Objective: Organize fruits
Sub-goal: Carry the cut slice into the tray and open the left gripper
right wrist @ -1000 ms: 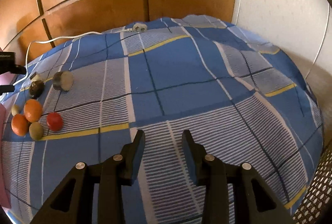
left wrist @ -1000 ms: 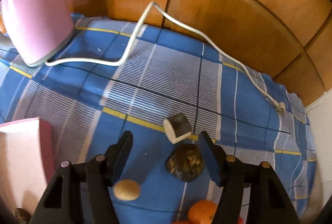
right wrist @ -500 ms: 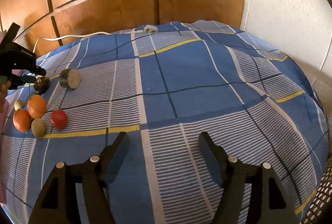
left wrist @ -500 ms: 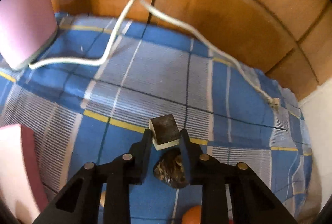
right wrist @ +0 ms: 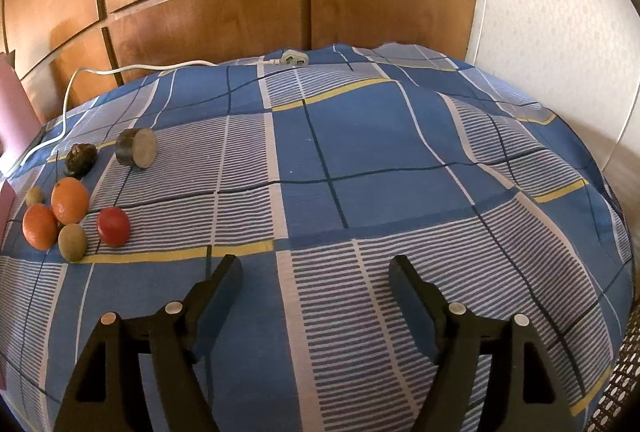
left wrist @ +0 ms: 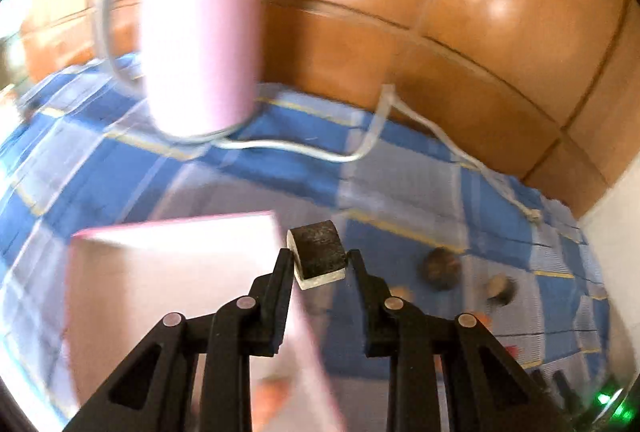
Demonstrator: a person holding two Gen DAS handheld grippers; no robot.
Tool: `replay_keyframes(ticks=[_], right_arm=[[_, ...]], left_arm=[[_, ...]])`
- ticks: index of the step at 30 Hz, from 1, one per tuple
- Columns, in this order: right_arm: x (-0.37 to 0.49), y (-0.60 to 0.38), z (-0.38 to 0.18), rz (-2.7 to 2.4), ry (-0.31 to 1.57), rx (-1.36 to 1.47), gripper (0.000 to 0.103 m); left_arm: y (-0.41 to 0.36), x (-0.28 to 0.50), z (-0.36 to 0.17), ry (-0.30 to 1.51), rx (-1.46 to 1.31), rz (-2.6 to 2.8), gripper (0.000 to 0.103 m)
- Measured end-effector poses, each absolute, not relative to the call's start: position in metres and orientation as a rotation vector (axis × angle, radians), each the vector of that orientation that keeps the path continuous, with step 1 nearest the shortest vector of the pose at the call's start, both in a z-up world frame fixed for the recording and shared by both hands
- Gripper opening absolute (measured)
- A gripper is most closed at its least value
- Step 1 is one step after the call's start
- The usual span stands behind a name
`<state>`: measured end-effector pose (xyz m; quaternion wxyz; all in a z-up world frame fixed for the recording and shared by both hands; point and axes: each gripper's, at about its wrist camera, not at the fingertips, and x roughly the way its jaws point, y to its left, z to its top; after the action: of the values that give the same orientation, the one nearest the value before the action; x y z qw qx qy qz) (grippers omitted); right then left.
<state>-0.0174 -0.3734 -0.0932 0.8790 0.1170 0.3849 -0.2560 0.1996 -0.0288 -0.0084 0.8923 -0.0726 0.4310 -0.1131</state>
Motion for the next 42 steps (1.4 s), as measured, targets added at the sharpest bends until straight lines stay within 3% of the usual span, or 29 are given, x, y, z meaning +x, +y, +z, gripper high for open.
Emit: replay_keyframes(ticks=[8,15,19,36,42], right_arm=[[-0.018,-0.372,-0.094,-0.541,0.801,0.237,0.077],[-0.019,-0.371,-0.094,-0.547,0.797,0.237,0.077],[-0.019,-0.371,-0.094,-0.547,0.792,0.237,0.077],[-0.020,-0.371,-0.093,-0.548,0.787,0.234,0.077],[-0.021,-0.371,-0.093,-0.543,0.786,0.240,0.077]], left_arm=[[0.047,0.187,-0.034,0.924,-0.223,-0.058,0.027],[0.069,0.176,-0.043,0.928,-0.266,0.016,0.027],[0.071,0.166,-0.039,0.900,-0.269,0.027,0.040],[0.108,0.110,0.025,0.777,-0.312,-0.006,0.052],[0.119,0.086,0.045,0.701,-0.223,0.010,0.079]])
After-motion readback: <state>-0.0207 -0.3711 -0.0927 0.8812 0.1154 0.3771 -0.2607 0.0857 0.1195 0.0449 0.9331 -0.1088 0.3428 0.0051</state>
